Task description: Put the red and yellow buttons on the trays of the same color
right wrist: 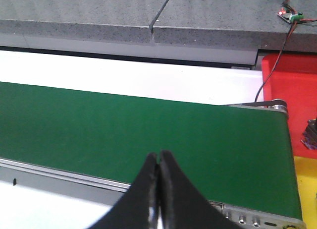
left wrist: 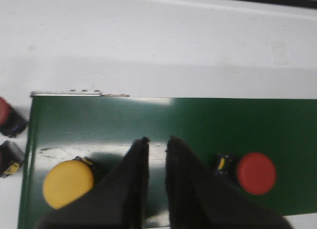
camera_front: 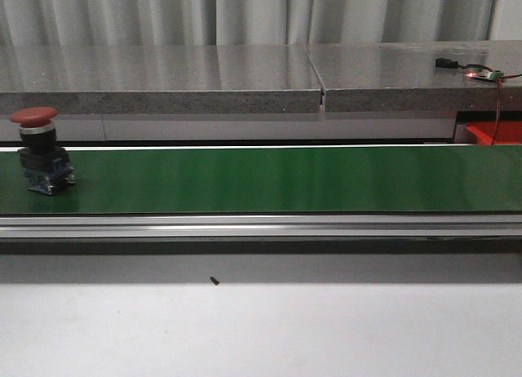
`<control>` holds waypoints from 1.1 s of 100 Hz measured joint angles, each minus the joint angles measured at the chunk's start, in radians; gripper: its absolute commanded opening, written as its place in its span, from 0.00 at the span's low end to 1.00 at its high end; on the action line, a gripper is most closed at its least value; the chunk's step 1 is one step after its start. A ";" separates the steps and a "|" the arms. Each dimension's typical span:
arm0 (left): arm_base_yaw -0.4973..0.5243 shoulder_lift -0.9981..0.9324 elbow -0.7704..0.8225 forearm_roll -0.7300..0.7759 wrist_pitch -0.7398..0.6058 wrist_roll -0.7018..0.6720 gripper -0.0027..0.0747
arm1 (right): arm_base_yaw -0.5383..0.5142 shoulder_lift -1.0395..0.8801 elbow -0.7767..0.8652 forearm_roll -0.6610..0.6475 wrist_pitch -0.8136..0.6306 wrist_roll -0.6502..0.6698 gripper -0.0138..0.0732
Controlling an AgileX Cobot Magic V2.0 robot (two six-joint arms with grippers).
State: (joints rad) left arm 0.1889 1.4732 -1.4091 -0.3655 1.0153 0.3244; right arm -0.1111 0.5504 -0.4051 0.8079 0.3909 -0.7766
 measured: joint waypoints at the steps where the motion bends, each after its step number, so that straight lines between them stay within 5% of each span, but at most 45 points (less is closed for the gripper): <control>1: -0.009 -0.006 0.000 0.000 0.000 0.000 0.01 | 0.000 0.000 0.000 0.000 0.000 0.000 0.09; 40: -0.186 -0.212 0.118 -0.005 -0.010 0.002 0.01 | 0.000 0.000 0.000 0.001 0.004 0.000 0.09; 110: -0.203 -0.858 0.567 0.055 -0.064 0.004 0.01 | 0.013 0.017 -0.036 0.002 0.080 0.000 0.09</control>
State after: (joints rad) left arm -0.0137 0.6155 -0.8418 -0.3108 0.9516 0.3283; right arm -0.0977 0.5671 -0.4412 0.8102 0.4712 -0.7766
